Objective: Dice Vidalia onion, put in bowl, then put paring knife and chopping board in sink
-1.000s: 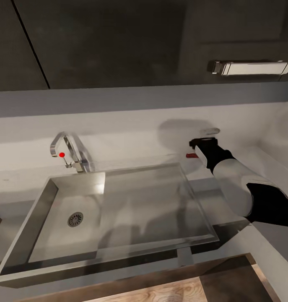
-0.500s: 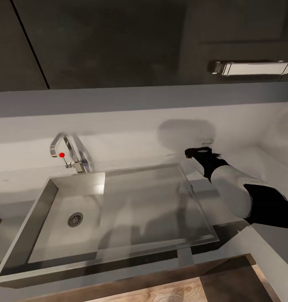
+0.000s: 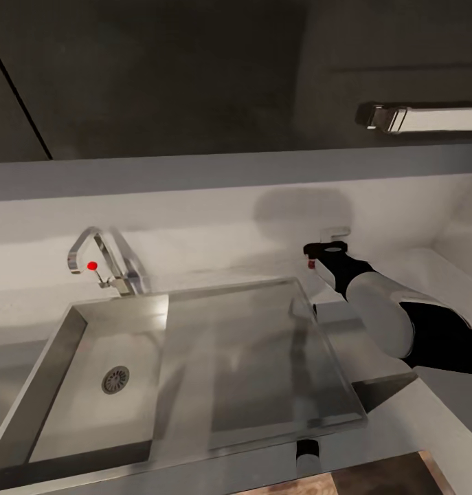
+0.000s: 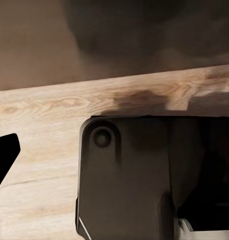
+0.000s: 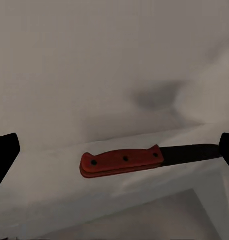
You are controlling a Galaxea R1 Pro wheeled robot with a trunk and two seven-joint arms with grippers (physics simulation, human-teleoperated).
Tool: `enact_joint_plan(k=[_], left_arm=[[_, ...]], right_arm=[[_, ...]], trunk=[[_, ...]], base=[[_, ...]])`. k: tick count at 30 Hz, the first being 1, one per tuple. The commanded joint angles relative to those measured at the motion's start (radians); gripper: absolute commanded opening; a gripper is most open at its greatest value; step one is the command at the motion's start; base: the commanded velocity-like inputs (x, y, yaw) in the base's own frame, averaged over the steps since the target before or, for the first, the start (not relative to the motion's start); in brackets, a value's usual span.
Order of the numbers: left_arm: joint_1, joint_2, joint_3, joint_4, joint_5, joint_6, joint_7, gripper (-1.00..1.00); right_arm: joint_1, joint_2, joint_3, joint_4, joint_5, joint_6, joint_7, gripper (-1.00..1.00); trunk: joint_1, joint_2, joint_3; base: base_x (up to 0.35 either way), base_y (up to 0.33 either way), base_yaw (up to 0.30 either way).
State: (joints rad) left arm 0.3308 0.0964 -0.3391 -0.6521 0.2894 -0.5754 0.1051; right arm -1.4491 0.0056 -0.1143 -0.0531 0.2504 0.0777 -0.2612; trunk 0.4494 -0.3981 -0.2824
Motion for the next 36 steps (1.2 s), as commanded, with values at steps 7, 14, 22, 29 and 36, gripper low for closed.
enact_joint_plan(k=[7, 14, 22, 29, 36], left_arm=[[0.0, 0.002, -0.008, 0.007, 0.004, -0.002, 0.01, 1.0], [0.0, 0.002, -0.008, 0.009, 0.004, -0.001, 0.01, 1.0], [0.0, 0.002, -0.008, 0.018, 0.004, -0.002, 0.011, 1.0], [0.0, 0.001, -0.008, 0.019, 0.004, -0.002, 0.011, 1.0], [-0.001, 0.0, -0.008, 0.019, 0.004, -0.002, 0.011, 1.0]], right_arm=[[0.001, -0.002, -0.008, 0.015, 0.012, 0.008, -0.002, 1.0], [0.001, -0.002, -0.008, 0.028, 0.012, 0.007, -0.001, 1.0], [0.001, -0.003, -0.008, 0.03, 0.012, 0.008, -0.001, 1.0], [0.001, -0.003, -0.008, 0.03, 0.011, 0.008, -0.001, 1.0], [0.001, -0.003, -0.008, 0.03, 0.012, 0.008, -0.001, 1.0]], trunk=[[0.001, -0.002, -0.002], [0.001, -0.002, -0.002], [0.001, -0.002, -0.002], [0.001, -0.002, -0.006], [0.001, -0.002, -0.014]], base=[[0.003, 0.0, 0.0], [0.064, -0.06, 0.0], [0.065, -0.07, 0.0], [0.003, -0.003, 0.0], [0.0, 0.0, 0.0]])
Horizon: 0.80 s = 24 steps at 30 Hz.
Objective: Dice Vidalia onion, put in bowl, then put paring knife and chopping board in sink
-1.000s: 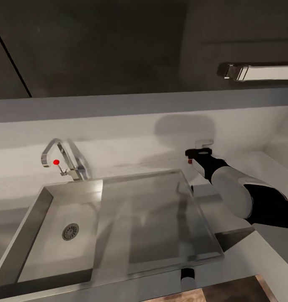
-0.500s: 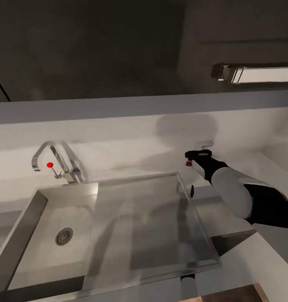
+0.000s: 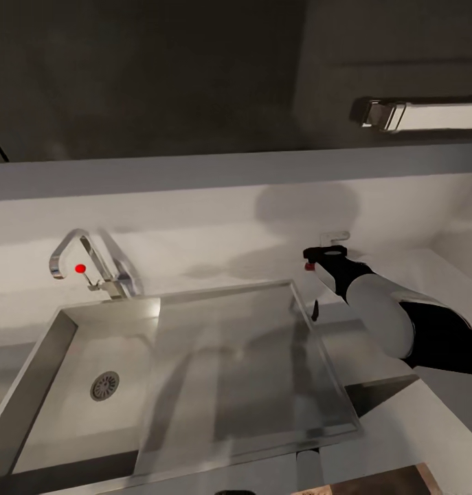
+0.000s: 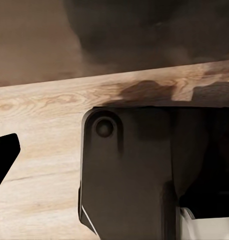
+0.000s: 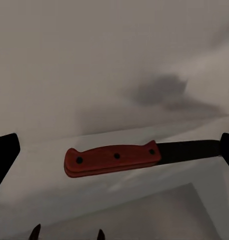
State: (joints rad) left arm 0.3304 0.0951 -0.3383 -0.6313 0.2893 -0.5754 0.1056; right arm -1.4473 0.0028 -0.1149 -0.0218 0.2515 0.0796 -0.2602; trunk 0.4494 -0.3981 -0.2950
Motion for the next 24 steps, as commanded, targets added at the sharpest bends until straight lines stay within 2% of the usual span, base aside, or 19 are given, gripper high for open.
enact_joint_plan(k=[1, 24], left_arm=[[0.0, 0.002, -0.008, -0.002, 0.004, -0.002, 0.011, 1.0], [0.0, 0.002, -0.008, 0.007, 0.004, -0.001, 0.01, 1.0]], right_arm=[[0.0, 0.0, -0.008, -0.001, 0.011, 0.006, -0.002, 1.0], [0.022, 0.0, -0.008, -0.003, -0.013, 0.002, -0.001, 1.0]], trunk=[[0.001, -0.002, -0.003], [0.001, -0.002, -0.037]], base=[[0.0, 0.0, 0.0], [0.0, 0.0, 0.0]])
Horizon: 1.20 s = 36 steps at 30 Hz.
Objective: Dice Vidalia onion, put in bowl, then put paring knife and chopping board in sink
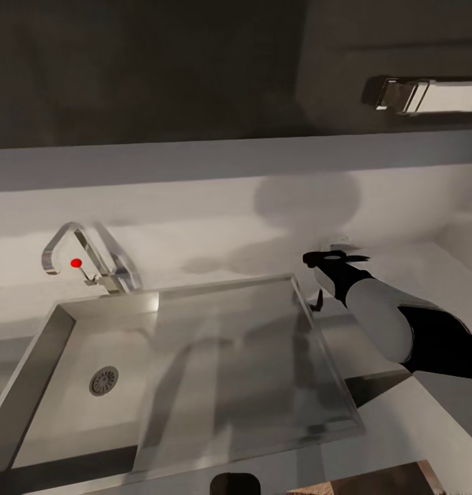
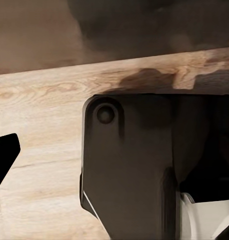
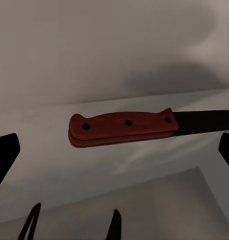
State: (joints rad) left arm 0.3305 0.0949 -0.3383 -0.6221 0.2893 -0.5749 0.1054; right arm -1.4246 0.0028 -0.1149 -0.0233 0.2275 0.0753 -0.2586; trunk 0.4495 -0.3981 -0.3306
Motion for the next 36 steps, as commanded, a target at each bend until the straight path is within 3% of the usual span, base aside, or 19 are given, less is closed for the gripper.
enact_joint_plan(k=[1, 16, 19, 23, 36], left_arm=[[0.0, 0.002, -0.008, -0.002, 0.004, -0.002, 0.011, 1.0], [0.0, 0.002, -0.008, -0.001, 0.004, -0.002, 0.01, 1.0], [0.0, 0.002, -0.008, -0.001, 0.004, -0.002, 0.01, 1.0], [0.0, 0.002, -0.008, -0.002, 0.004, -0.002, 0.01, 1.0], [0.0, 0.002, -0.008, -0.004, 0.004, -0.003, 0.01, 1.0]], right_arm=[[-0.001, 0.0, -0.008, -0.001, 0.011, 0.006, -0.002, 1.0], [0.0, 0.0, -0.008, -0.001, 0.009, 0.002, -0.002, 1.0], [0.0, 0.0, -0.008, -0.001, -0.004, 0.001, -0.002, 1.0], [0.0, 0.0, -0.008, -0.002, -0.056, -0.023, -0.002, 1.0], [0.0, 0.0, -0.008, -0.003, -0.071, -0.07, -0.008, 1.0]], trunk=[[0.001, -0.002, -0.003], [0.001, -0.002, -0.027], [0.001, -0.002, -0.032], [0.001, -0.002, -0.039], [0.001, -0.002, -0.059]], base=[[0.0, 0.0, 0.0], [0.0, 0.0, 0.0], [0.0, 0.0, 0.0], [0.0, 0.0, 0.0], [0.0, 0.0, 0.0]])
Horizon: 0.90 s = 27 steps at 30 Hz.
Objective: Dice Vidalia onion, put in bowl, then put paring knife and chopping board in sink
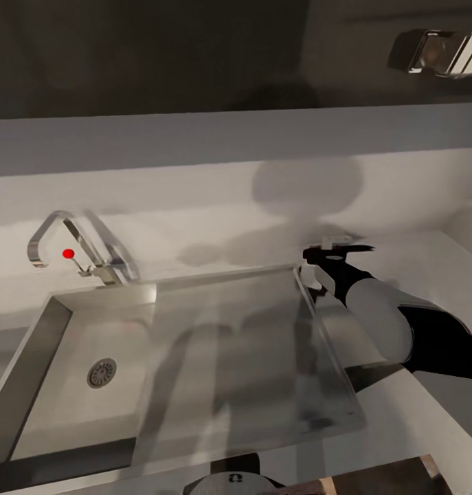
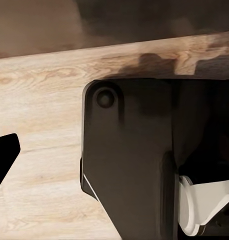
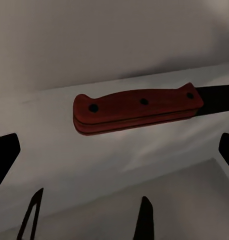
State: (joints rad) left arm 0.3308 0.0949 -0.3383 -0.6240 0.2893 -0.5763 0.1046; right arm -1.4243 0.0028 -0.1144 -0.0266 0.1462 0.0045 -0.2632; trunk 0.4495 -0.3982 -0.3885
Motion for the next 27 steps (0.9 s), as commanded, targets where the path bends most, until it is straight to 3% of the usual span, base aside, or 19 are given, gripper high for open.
enact_joint_plan(k=[1, 9, 21, 27], left_arm=[[0.0, 0.002, -0.008, -0.002, 0.004, -0.002, 0.01, 1.0], [0.0, -0.002, -0.01, -0.003, 0.004, -0.002, 0.01, 1.0], [0.0, -0.003, -0.01, -0.004, 0.004, -0.002, 0.01, 1.0], [0.0, -0.003, -0.01, -0.002, 0.004, -0.002, 0.01, 1.0]], right_arm=[[-0.001, 0.0, -0.008, 0.0, 0.01, 0.0, -0.003, 1.0], [-0.001, -0.018, -0.008, -0.001, -0.022, -0.035, -0.005, 1.0], [-0.001, -0.013, -0.01, -0.026, -0.047, -0.038, -0.02, 1.0], [-0.001, -0.004, -0.013, -0.048, -0.049, -0.037, -0.114, 1.0]], trunk=[[0.001, -0.002, -0.003], [0.001, -0.002, -0.016], [0.001, -0.002, -0.028], [0.001, -0.002, -0.028]], base=[[0.0, 0.0, 0.0], [0.0, 0.0, 0.0], [0.0, 0.0, 0.0], [0.0, 0.0, 0.0]])
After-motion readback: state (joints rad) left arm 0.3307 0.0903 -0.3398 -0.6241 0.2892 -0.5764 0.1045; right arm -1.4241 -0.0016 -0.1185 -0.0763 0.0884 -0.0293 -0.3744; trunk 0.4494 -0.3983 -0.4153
